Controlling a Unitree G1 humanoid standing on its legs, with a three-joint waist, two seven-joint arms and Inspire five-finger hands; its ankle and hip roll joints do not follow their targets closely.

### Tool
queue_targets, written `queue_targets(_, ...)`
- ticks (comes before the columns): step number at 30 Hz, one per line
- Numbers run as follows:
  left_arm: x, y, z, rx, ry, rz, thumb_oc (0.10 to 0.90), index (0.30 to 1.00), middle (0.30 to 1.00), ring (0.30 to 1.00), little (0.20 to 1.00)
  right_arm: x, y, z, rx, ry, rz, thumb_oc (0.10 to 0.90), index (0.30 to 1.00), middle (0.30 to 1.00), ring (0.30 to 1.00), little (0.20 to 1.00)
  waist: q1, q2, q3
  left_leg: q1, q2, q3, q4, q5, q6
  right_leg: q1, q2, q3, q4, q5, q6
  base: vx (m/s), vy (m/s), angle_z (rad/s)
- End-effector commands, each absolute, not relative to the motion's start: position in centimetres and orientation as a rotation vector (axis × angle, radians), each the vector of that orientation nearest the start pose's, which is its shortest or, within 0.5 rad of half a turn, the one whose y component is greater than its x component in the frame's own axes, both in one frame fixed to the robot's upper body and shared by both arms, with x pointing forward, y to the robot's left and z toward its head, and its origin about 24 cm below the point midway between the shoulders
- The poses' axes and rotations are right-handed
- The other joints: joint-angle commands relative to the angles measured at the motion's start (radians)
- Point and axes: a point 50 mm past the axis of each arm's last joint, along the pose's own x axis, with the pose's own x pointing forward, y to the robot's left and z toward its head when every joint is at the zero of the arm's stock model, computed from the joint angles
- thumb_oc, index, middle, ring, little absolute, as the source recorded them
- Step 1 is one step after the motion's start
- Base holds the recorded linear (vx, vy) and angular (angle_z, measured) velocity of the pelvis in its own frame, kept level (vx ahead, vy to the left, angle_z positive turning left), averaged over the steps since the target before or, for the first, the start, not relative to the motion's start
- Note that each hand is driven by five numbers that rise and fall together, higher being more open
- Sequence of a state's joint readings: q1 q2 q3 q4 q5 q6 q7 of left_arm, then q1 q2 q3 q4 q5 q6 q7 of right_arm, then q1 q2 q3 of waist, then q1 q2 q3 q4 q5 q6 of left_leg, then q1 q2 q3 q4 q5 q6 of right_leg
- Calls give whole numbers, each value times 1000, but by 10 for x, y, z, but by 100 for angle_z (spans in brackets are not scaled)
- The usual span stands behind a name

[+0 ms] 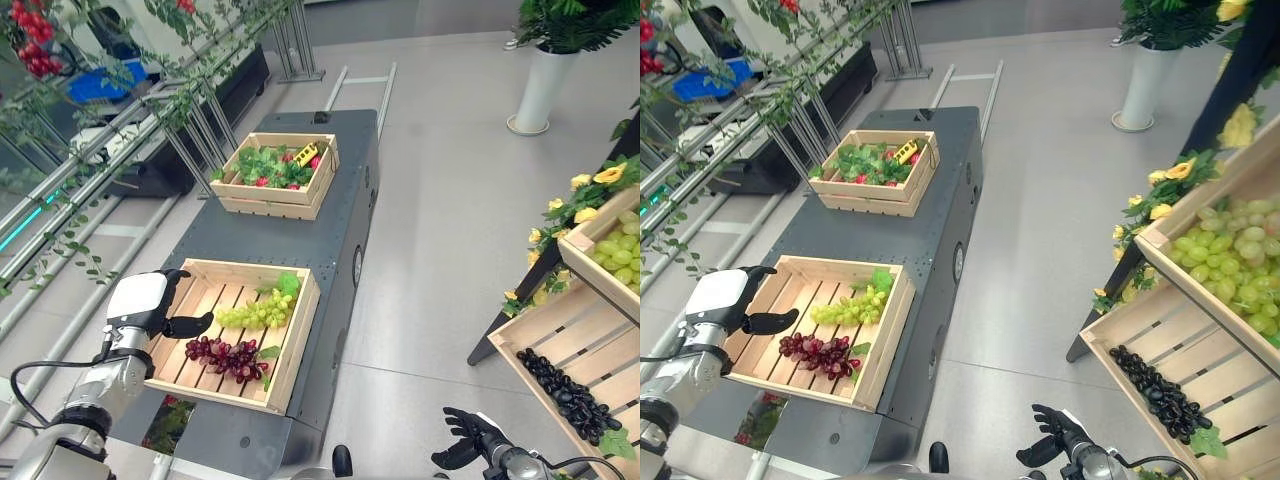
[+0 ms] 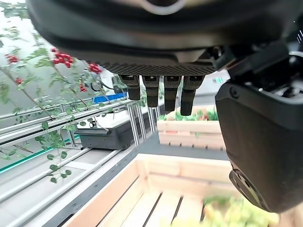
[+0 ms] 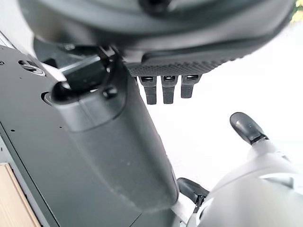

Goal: Pick up the fruits from the basket on one side to the basket on the other side

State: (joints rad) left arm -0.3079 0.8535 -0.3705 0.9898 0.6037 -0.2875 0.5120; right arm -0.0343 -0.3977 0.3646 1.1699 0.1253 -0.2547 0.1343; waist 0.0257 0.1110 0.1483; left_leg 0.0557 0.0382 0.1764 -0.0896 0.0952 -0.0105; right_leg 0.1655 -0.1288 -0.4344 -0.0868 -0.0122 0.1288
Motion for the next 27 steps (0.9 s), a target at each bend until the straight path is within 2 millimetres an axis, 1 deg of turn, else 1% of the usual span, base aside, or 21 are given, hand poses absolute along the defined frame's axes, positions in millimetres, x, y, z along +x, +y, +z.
queue_targets(1, 287, 383, 108, 1665, 2, 360, 800, 900, 900, 900, 900, 162, -237, -122, -372, 784, 265, 800, 900, 900, 900, 900, -7, -35, 22, 32, -13, 77, 49, -160, -9, -60, 9, 46, 131, -121, -59, -27, 117, -5)
queue_targets(2, 291, 381, 112, 1686, -9, 361, 800, 900, 900, 900, 900, 168, -238, -119, -374, 764, 269, 800, 900, 900, 900, 900, -8, -39, 40, 12, -11, 78, 74, -166, -6, -83, 7, 51, 158, -128, -61, -118, 148, -10)
queue_targets(4, 301, 378, 126, 1720, -46, 380, 800, 900, 900, 900, 900, 186, -240, -109, -387, 709, 269, 800, 900, 900, 900, 900, -11, -51, 98, -51, -2, 85, 151, -180, -5, -146, 0, 60, 222, -141, -69, -163, 132, -13)
queue_targets(5, 302, 378, 126, 1723, -48, 379, 800, 900, 900, 900, 900, 186, -240, -108, -388, 707, 269, 800, 900, 900, 900, 900, -10, -51, 100, -54, -2, 85, 155, -181, -5, -149, 0, 60, 225, -142, -70, -165, 122, -9)
queue_targets(6, 309, 375, 136, 1752, -83, 390, 800, 900, 900, 900, 900, 198, -242, -101, -401, 672, 257, 800, 900, 900, 900, 900, -10, -59, 144, -103, 5, 91, 223, -196, -3, -194, -10, 63, 280, -153, -77, -144, 114, -2)
queue_targets(8, 313, 372, 143, 1779, -102, 391, 800, 900, 900, 900, 900, 206, -244, -96, -410, 650, 246, 800, 900, 900, 900, 900, -9, -63, 174, -137, 9, 92, 271, -209, -1, -229, -18, 68, 326, -164, -81, -142, 133, 4)
queue_targets(9, 317, 371, 151, 1795, -121, 405, 800, 900, 900, 900, 900, 213, -246, -91, -418, 626, 238, 800, 900, 900, 900, 900, -9, -66, 207, -181, 16, 95, 342, -226, 3, -272, -28, 76, 393, -178, -87, -120, 139, 5)
queue_targets(10, 319, 371, 155, 1808, -126, 411, 800, 900, 900, 900, 900, 218, -247, -87, -422, 612, 233, 800, 900, 900, 900, 900, -9, -69, 226, -211, 22, 98, 389, -239, 5, -303, -37, 79, 441, -190, -91, -152, 180, -3)
queue_targets(11, 320, 372, 161, 1832, -133, 418, 800, 900, 900, 900, 900, 224, -250, -82, -431, 591, 228, 800, 900, 900, 900, 900, -10, -74, 253, -265, 38, 107, 476, -267, 8, -356, -55, 82, 530, -217, -101, -88, 134, -5)
queue_targets(12, 320, 372, 162, 1834, -133, 420, 800, 900, 900, 900, 900, 225, -250, -81, -433, 588, 228, 800, 900, 900, 900, 900, -10, -75, 257, -274, 41, 109, 490, -272, 9, -365, -58, 83, 545, -222, -102, -74, 141, -10)
queue_targets(13, 320, 373, 165, 1849, -130, 424, 800, 900, 900, 900, 900, 228, -252, -79, -441, 578, 227, 800, 900, 900, 900, 900, -12, -79, 273, -307, 55, 113, 541, -291, 14, -392, -68, 84, 595, -241, -110, -26, 88, -6)
queue_targets(14, 320, 373, 165, 1853, -130, 423, 800, 900, 900, 900, 900, 228, -253, -78, -443, 576, 225, 800, 900, 900, 900, 900, -13, -80, 276, -319, 59, 114, 560, -300, 15, -400, -72, 84, 610, -248, -112, -32, 155, -9)
queue_targets(15, 320, 375, 167, 1871, -126, 422, 800, 900, 900, 900, 900, 230, -256, -75, -457, 570, 221, 800, 900, 900, 900, 900, -15, -83, 290, -351, 68, 112, 599, -316, 21, -436, -86, 88, 667, -269, -116, -19, 141, -5)
queue_targets(16, 320, 375, 169, 1886, -121, 416, 800, 900, 900, 900, 900, 231, -259, -73, -459, 565, 212, 800, 900, 900, 900, 900, -16, -84, 297, -370, 72, 110, 622, -325, 23, -453, -94, 89, 692, -276, -117, -22, 157, 0)
queue_targets(19, 321, 376, 173, 1918, -108, 412, 800, 900, 900, 900, 900, 235, -264, -67, -463, 544, 204, 800, 900, 900, 900, 900, -17, -86, 311, -408, 77, 110, 663, -341, 29, -485, -107, 92, 729, -288, -117, -27, 100, 7)
queue_targets(21, 322, 378, 179, 1939, -89, 437, 800, 900, 900, 900, 900, 242, -267, -59, -476, 515, 212, 800, 900, 900, 900, 900, -17, -89, 327, -446, 84, 118, 702, -354, 31, -530, -124, 96, 780, -300, -113, -43, 115, -1)
queue_targets(25, 322, 382, 187, 1981, -74, 453, 800, 900, 900, 900, 900, 246, -268, -55, -487, 497, 217, 800, 900, 900, 900, 900, -15, -91, 341, -475, 89, 115, 733, -365, 32, -560, -132, 103, 812, -305, -109, -22, 59, 5)
queue_targets(27, 321, 387, 193, 1993, -29, 482, 800, 900, 900, 900, 900, 249, -269, -51, -490, 481, 222, 800, 900, 900, 900, 900, -14, -90, 349, -487, 91, 113, 748, -371, 33, -575, -138, 107, 831, -309, -106, -6, 56, 4)
